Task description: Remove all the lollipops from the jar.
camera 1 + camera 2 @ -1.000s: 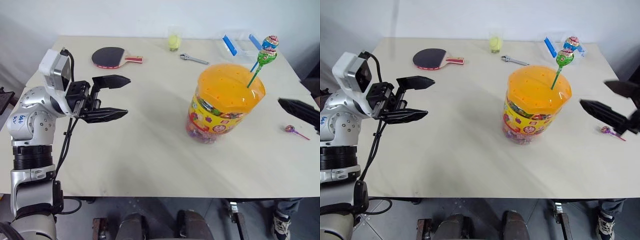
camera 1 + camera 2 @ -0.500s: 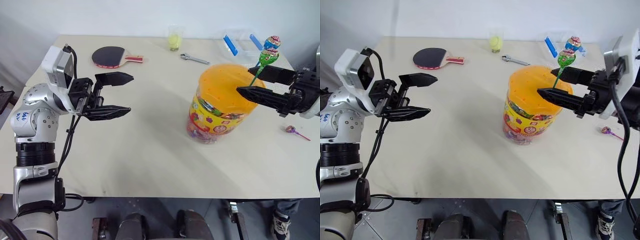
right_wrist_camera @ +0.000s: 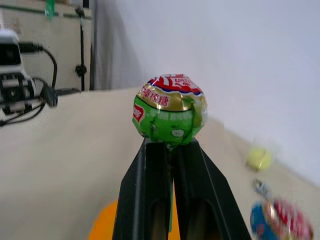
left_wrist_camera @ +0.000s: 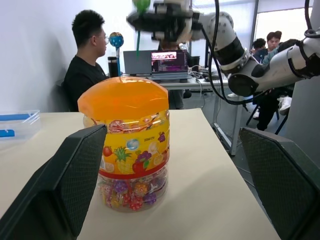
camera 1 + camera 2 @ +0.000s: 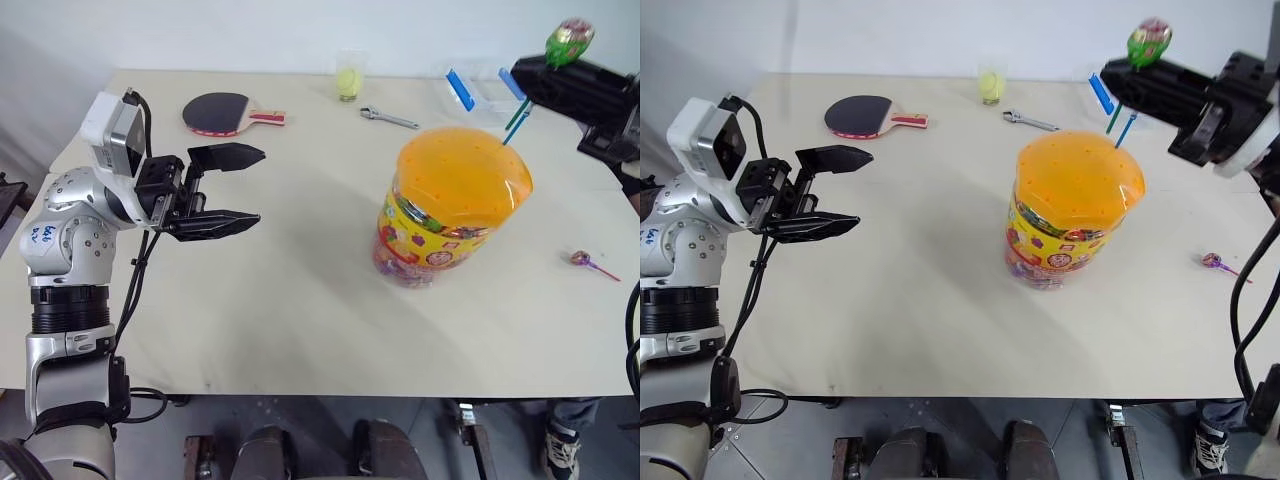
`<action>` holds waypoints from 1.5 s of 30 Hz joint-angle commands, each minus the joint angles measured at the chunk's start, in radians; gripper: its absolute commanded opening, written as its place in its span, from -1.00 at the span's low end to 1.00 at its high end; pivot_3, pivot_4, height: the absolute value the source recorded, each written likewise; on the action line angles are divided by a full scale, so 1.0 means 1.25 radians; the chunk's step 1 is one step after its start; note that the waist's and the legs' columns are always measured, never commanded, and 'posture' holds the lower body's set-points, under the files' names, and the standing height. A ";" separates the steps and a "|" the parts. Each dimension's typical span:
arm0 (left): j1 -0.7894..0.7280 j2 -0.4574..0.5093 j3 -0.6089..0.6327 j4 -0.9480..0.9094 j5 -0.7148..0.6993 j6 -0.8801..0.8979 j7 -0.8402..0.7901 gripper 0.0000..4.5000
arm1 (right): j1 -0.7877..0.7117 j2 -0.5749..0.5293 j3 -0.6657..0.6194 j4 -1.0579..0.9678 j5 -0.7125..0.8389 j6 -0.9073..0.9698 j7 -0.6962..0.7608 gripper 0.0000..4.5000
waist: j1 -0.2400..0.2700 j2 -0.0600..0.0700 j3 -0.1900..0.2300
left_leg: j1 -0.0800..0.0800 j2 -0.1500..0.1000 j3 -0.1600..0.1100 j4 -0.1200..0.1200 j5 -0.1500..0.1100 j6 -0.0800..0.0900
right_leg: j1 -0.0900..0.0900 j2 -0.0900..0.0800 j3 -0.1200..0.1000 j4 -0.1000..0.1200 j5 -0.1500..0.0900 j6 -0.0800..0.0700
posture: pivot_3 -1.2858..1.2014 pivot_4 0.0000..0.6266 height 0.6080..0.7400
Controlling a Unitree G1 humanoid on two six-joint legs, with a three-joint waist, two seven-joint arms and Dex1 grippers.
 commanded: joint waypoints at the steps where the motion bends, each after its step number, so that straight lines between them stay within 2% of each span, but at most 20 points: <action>1: -0.014 0.010 0.010 -0.013 -0.006 -0.010 -0.004 1.00 | -0.062 -0.024 -0.073 0.039 0.010 -0.017 -0.043 -0.98 | 0.000 0.000 0.000 | 0.000 0.000 0.000 0.000 0.000 0.000 | 0.000 0.000 0.000 0.000 0.000 0.000 | 0.03 -0.52 1.00; 7: -0.010 0.011 0.012 -0.014 -0.007 -0.011 -0.004 1.00 | -0.010 -0.107 -0.154 0.146 -0.091 -0.034 -0.068 -0.98 | 0.002 0.000 0.000 | -0.001 0.000 0.000 0.000 0.000 0.000 | 0.000 0.000 0.000 0.000 0.000 0.000 | 0.03 -0.52 1.00; 10: -0.009 0.010 0.012 -0.015 -0.006 -0.012 -0.003 1.00 | 0.024 -0.140 -0.160 0.199 -0.124 -0.008 -0.081 -0.98 | -0.002 0.000 0.000 | 0.000 0.000 0.001 0.000 0.000 0.000 | 0.000 0.000 0.000 0.000 0.000 0.000 | 0.03 -0.52 1.00; 15: -0.004 0.007 0.014 -0.017 -0.006 -0.017 0.002 1.00 | 0.150 -0.186 -0.035 0.386 -0.314 0.015 -0.142 -0.98 | -0.001 -0.001 -0.001 | 0.000 0.000 0.001 -0.001 0.000 0.000 | 0.000 0.000 0.000 0.000 0.000 0.000 | 0.03 -0.52 1.00; 19: 0.008 0.006 0.016 -0.029 -0.008 -0.018 0.009 1.00 | 0.139 -0.107 0.047 0.505 -0.392 -0.017 -0.165 -0.98 | -0.005 0.000 0.000 | 0.000 0.000 0.002 0.000 0.000 0.000 | 0.000 -0.001 0.001 0.000 0.000 0.000 | 0.03 -0.52 1.00; 22: 0.036 0.011 0.030 -0.069 -0.023 -0.006 0.026 1.00 | 0.058 -0.008 0.114 0.674 -0.468 -0.085 -0.199 -0.98 | -0.017 0.001 0.000 | 0.000 0.000 0.002 -0.001 0.000 0.000 | -0.001 0.000 0.001 0.000 0.000 0.000 | 0.03 -0.52 1.00; 32: 0.132 0.035 0.077 -0.187 -0.065 0.038 0.084 1.00 | -0.129 0.119 0.188 1.047 -0.608 -0.260 -0.184 -0.98 | -0.031 0.003 0.000 | 0.000 0.000 0.001 -0.005 0.000 0.000 | -0.002 -0.001 0.000 0.000 0.000 0.000 | 0.03 -0.52 1.00; 36: 0.146 0.040 0.085 -0.204 -0.076 0.043 0.100 1.00 | -0.158 0.132 0.186 1.095 -0.631 -0.287 -0.162 -0.53 | -0.029 0.003 0.000 | 0.000 0.000 0.000 -0.005 0.000 0.000 | -0.002 -0.001 0.000 0.000 0.000 0.000 | 0.03 -0.52 1.00; 42: 0.151 0.043 0.083 -0.207 -0.081 0.039 0.106 1.00 | -0.169 0.120 0.182 1.076 -0.651 -0.278 -0.130 0.40 | -0.030 0.003 0.000 | 0.000 0.000 0.001 -0.005 0.000 0.000 | -0.002 -0.001 0.000 0.000 0.000 0.000 | 0.03 -0.52 1.00; 44: 0.145 0.042 0.079 -0.203 -0.080 0.038 0.106 1.00 | -0.148 0.099 0.180 1.006 -0.643 -0.260 -0.082 0.71 | -0.030 0.003 0.000 | 0.000 0.000 0.001 -0.005 0.000 0.000 | -0.002 -0.001 0.000 0.000 0.000 0.000 | 0.03 -0.52 1.00; 45: 0.139 0.042 0.076 -0.197 -0.079 0.037 0.105 1.00 | -0.111 0.070 0.168 0.905 -0.615 -0.224 -0.029 0.86 | -0.029 0.003 0.001 | 0.000 0.000 0.001 -0.005 0.000 0.000 | -0.002 -0.001 0.000 0.000 0.000 0.000 | 0.03 -0.52 1.00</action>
